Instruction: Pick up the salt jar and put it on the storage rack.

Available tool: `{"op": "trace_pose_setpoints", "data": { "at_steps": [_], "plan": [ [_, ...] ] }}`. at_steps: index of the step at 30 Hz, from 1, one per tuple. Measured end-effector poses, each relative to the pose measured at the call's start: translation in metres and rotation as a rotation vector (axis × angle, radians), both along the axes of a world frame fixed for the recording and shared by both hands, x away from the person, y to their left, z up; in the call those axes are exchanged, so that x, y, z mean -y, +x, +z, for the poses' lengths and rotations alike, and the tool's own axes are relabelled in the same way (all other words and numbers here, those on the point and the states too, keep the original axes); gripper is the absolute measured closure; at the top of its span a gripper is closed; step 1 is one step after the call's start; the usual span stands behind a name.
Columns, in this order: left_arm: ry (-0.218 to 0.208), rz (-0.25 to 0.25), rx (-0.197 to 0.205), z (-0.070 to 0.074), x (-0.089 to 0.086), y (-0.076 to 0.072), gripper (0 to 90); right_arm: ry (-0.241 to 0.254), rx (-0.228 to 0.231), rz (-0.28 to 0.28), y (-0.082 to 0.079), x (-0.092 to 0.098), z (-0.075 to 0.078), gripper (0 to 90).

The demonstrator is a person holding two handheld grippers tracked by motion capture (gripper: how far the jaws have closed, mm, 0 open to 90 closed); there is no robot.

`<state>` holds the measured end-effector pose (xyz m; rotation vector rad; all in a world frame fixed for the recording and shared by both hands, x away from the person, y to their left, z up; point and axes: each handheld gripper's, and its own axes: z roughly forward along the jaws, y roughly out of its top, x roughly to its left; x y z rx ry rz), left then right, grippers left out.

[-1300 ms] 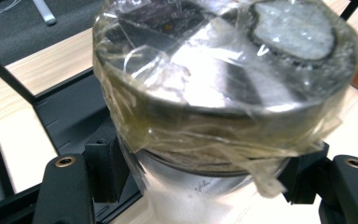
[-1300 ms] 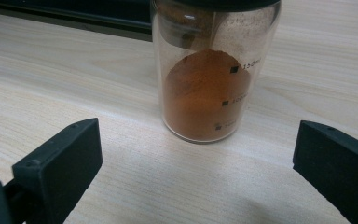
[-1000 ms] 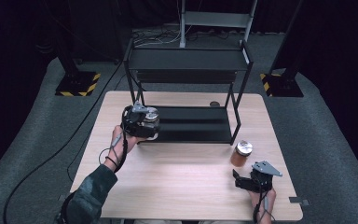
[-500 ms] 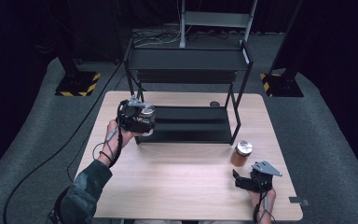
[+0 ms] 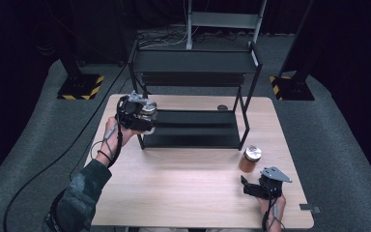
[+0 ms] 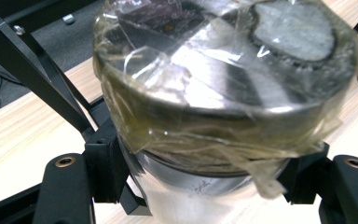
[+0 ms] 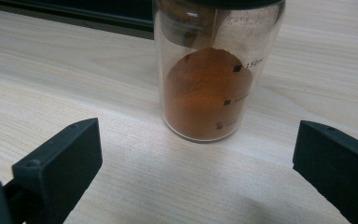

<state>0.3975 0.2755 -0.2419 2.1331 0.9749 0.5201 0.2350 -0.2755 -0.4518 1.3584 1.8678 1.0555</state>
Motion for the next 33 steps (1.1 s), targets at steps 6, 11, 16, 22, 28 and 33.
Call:
{"op": "trace_pose_setpoints", "data": {
  "at_steps": [6,11,16,22,28,33],
  "plan": [
    [0.013,-0.001,0.007,0.009,0.000,0.000,30.9,-0.001,-0.001,0.000,0.000,0.000,0.000,0.0],
    [0.017,0.000,0.011,0.015,0.001,0.001,30.9,-0.002,0.000,0.000,0.000,0.000,0.000,0.0],
    [0.025,0.001,0.014,0.022,0.001,0.002,30.9,-0.004,0.000,0.000,0.000,-0.001,0.000,0.0],
    [0.034,0.001,0.024,0.031,0.002,0.002,30.9,-0.007,0.000,0.001,0.000,-0.001,0.000,0.0],
    [0.043,0.000,0.028,0.040,0.003,0.003,30.9,-0.008,0.000,0.001,0.000,-0.001,0.000,0.0],
    [0.050,-0.001,0.033,0.048,0.005,0.004,30.9,-0.008,0.000,0.001,0.000,-0.001,0.000,0.0]
  ]
}}
